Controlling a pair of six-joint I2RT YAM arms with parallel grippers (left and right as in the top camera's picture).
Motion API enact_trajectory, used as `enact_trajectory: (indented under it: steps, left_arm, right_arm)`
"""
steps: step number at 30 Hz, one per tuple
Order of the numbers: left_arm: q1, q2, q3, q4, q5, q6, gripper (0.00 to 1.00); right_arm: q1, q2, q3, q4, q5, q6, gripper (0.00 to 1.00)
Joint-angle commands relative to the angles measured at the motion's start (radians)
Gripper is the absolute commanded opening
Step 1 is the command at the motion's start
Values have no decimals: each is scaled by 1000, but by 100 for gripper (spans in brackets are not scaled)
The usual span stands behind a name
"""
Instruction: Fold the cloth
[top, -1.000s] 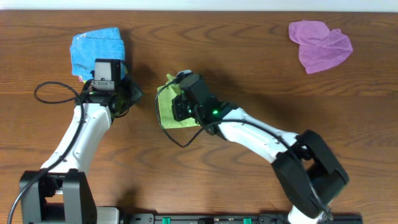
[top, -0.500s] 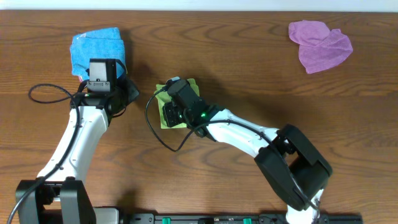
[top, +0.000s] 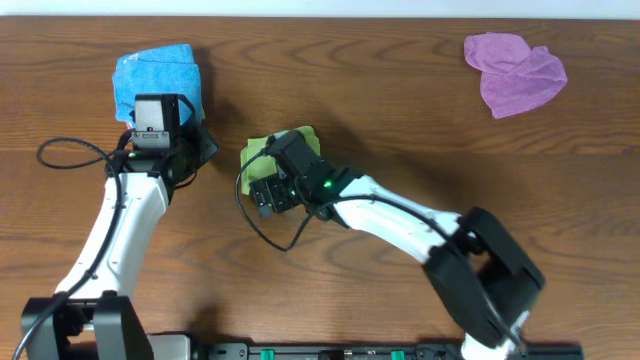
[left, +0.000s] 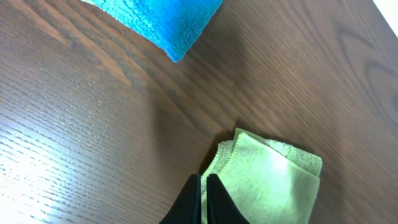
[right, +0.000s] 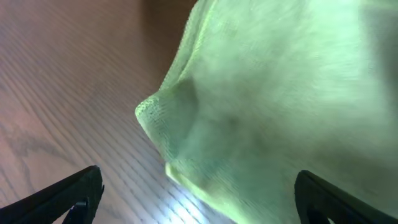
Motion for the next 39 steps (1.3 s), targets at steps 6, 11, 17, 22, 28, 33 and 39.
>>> enact_trajectory:
  steps: [6,11,17,22,28,33,39]
  left_arm:
    - [61,-36,24,-161,274,-97,59]
    - [99,-36,-29,-259,407,-131,66]
    - [83,-36,-238,-63,582,-296,64]
    - [15,-36,-365,154,607,-464,65]
    - [-101,-36,-389,250,497,-592,73]
    - [-177,-36,-389,246,381,-665,80]
    - [-183,-36,-390,246,292,-687,83]
  right_arm:
    - [-155,-424,18,-286,174,-13,99]
    - [-298,-702,16,-498,151,-13,99]
    - [-412,-1050,-33,-707,158,-14,99]
    - [-462,-1339,-110,-789,159,29,99]
    - [-468,-1503,-138,-863,222,103,99]
    - [-468,-1509,-138,-888,217,127,99]
    - [-468,-1509,-138,-932,219,128,99]
